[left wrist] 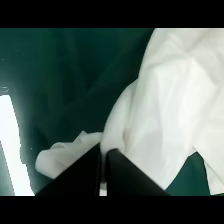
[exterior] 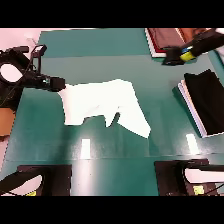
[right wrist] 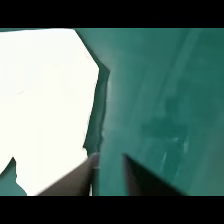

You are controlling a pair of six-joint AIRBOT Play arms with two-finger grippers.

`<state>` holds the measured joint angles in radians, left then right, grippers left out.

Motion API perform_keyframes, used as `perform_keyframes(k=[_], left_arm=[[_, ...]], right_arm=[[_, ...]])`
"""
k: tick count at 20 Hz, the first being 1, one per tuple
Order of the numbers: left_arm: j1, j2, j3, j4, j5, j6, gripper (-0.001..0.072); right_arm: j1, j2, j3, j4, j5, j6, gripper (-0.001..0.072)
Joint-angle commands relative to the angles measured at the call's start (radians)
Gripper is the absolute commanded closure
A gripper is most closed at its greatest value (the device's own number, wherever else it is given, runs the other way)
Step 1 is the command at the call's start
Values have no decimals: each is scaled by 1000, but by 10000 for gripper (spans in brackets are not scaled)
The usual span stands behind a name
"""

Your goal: Fold the shirts.

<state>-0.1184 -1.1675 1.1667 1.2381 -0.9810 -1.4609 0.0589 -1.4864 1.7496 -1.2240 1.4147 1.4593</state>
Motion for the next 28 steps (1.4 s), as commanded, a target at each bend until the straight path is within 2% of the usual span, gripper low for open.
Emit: perform_keyframes(k=[1,3,6,12,13,14,16,18,21,25,28], left_arm=[[17,1,11,11,-9,3,682],[17,1,11,11,-9,2,682],[17,1,11,9,-8,2,682],[17,0,11,3,3,-5,682],[17,0,11,3,4,-5,681],[17,0,11,3,3,-5,682],[17,0,11,3,2,-5,681],[17,1,13,5,4,-4,682],[18,15,108,66,-7,-5,683],[17,146,362,168,3,-5,682],[17,266,507,173,4,-4,682]], right_arm=[[28,-184,0,154,-81,-1,289],[31,-272,0,236,-107,-1,289],[45,-380,0,262,-161,-1,292],[95,-487,0,359,-220,-14,303],[105,-495,0,359,-233,-14,339],[110,-500,0,359,-248,-23,419],[121,-497,3,359,-283,-62,691],[120,-483,43,358,-290,-76,694],[106,-386,171,355,-278,-146,694],[63,-121,349,240,-243,-152,694],[26,138,269,196,-265,-152,694]])
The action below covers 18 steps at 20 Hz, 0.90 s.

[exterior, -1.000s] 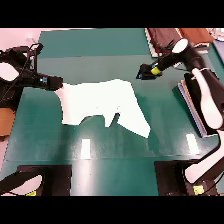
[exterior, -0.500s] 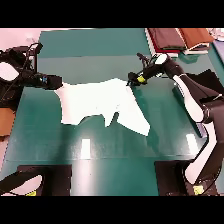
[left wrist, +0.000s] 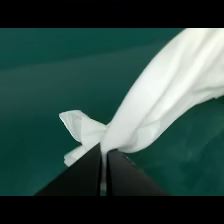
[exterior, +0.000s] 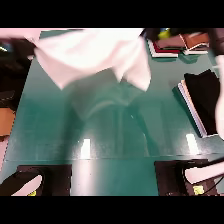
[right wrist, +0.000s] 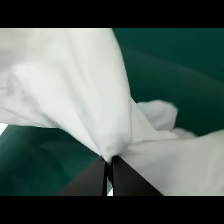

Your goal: Fold the shirts.

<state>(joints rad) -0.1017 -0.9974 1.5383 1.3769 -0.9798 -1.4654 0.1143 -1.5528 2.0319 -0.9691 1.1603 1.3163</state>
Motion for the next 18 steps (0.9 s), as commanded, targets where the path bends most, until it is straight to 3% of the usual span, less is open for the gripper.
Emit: perform_keyframes(k=[1,5,9,15,18], left_arm=[[0,135,167,34,2,0,682],[0,251,207,24,-2,-1,682],[0,245,195,3,-78,-1,682],[0,82,-34,-137,-272,1,682],[0,-6,-245,-152,-245,10,682]], right_arm=[[-45,291,-58,-74,-9,-9,694],[-95,551,-195,-126,-3,5,694],[-128,687,-299,-127,5,53,694],[-126,676,-572,-126,208,164,694],[-126,613,-772,-128,177,168,695]])
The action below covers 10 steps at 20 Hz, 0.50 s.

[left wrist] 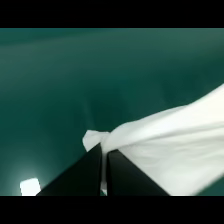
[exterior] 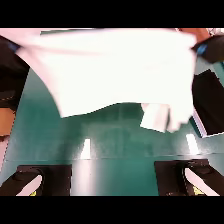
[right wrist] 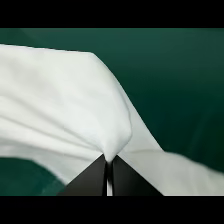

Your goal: Fold the shirts.

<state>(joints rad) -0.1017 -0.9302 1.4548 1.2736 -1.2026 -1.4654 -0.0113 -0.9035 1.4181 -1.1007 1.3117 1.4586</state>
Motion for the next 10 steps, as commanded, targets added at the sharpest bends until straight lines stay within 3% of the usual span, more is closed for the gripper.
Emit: perform_keyframes(k=[1,5,10], left_arm=[[0,-101,-232,-48,14,33,682],[0,-216,-356,-47,195,53,682],[0,-237,-341,-46,324,53,682]], right_arm=[[0,-63,-213,2,-3,25,694],[13,-176,-344,8,-197,24,693],[66,-249,-312,7,-323,20,693]])
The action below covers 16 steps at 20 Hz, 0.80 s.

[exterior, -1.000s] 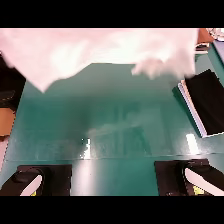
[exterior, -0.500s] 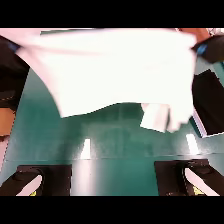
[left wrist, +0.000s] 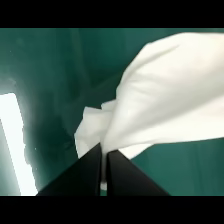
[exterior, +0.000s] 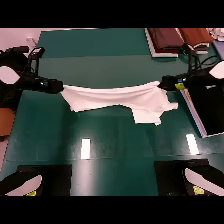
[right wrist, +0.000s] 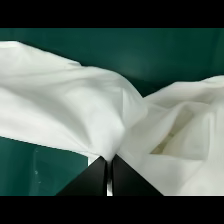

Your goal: Fold the shirts.

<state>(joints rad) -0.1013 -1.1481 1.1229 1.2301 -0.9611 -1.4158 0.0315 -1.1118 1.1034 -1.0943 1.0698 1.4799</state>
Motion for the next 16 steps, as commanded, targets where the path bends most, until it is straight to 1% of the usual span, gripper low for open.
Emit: perform_keyframes(k=[1,3,5,7,8,9,10,14,15,16], left_arm=[[0,-18,2,-3,64,14,681],[0,-18,18,13,4,49,682],[0,-18,20,27,-50,61,682],[0,-18,20,27,-75,64,681],[0,-18,20,27,-76,64,682],[0,-18,20,27,-77,64,682],[0,-18,20,28,-83,63,681],[0,-18,20,30,-94,63,679],[0,-18,20,31,-94,63,646],[0,-18,20,31,-94,62,373]], right_arm=[[28,-40,16,0,-73,-21,693],[48,-8,18,-26,-62,-43,693],[50,35,18,-62,-29,-43,693],[27,80,18,-60,-20,-43,692],[12,105,18,-60,-19,-43,632],[-3,129,18,-60,-11,-43,373],[-26,154,18,-60,9,-43,222],[-160,195,18,-60,158,-45,222],[-191,194,18,-60,190,-49,223],[-215,192,18,-60,208,-50,223]])
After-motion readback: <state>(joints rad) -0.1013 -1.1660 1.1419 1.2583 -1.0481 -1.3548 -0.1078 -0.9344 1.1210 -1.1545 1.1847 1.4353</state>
